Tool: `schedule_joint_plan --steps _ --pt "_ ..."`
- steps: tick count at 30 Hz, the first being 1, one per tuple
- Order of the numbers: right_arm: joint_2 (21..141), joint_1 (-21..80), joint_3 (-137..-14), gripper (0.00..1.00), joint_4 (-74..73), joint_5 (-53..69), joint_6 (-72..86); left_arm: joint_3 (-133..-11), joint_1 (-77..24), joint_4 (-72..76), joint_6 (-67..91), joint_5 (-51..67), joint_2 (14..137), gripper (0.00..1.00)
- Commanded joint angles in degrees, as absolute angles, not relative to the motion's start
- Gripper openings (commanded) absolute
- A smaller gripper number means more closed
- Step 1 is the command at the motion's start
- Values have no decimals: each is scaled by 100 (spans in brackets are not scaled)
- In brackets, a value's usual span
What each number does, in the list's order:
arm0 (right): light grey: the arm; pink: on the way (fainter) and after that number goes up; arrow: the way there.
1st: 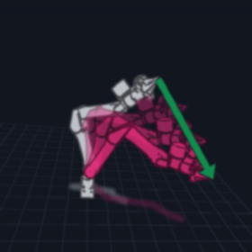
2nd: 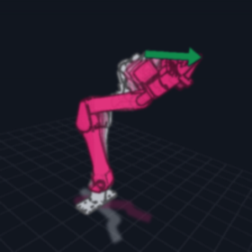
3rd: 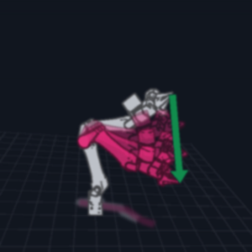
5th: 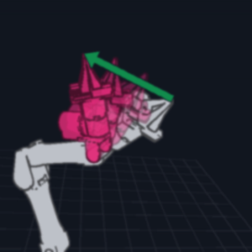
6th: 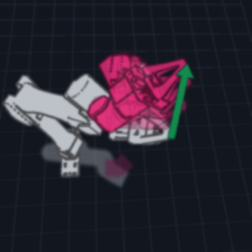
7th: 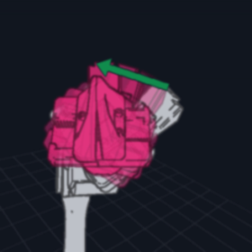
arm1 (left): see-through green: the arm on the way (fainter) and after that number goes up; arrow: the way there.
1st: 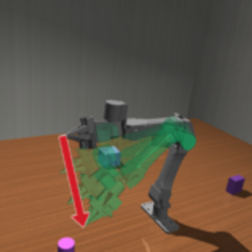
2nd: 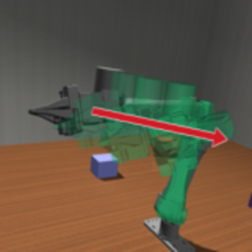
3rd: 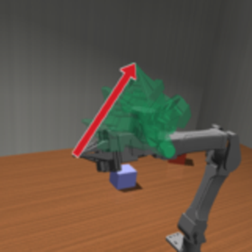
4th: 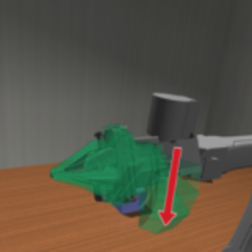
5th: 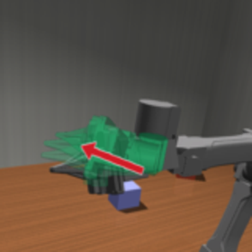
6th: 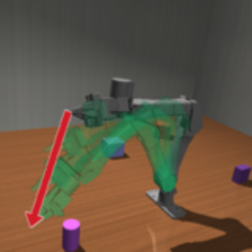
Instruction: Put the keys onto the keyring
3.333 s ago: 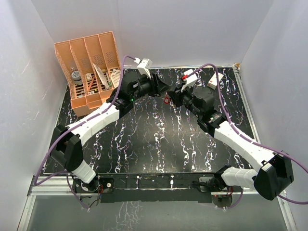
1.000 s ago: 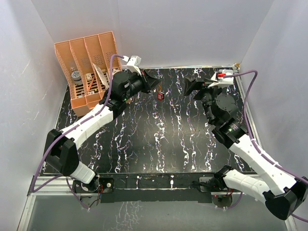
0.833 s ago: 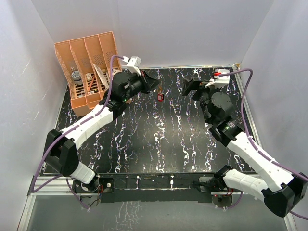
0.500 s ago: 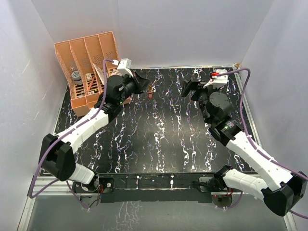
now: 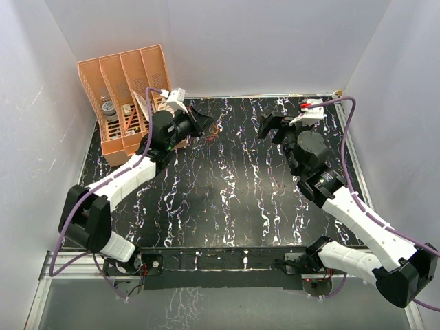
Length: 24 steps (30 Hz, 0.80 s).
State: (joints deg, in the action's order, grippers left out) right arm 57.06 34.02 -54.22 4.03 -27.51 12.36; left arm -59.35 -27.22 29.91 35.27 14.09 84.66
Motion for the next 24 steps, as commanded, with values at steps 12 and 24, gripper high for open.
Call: schedule_joint_plan --steps 12,24 --pt "5758 3366 -5643 88 632 -2830 1235 -6027 -2987 3940 3731 2022 9644 0" --pt "5678 3335 -5637 88 598 -2873 1208 -6827 -3448 3990 3729 2174 10845 0"
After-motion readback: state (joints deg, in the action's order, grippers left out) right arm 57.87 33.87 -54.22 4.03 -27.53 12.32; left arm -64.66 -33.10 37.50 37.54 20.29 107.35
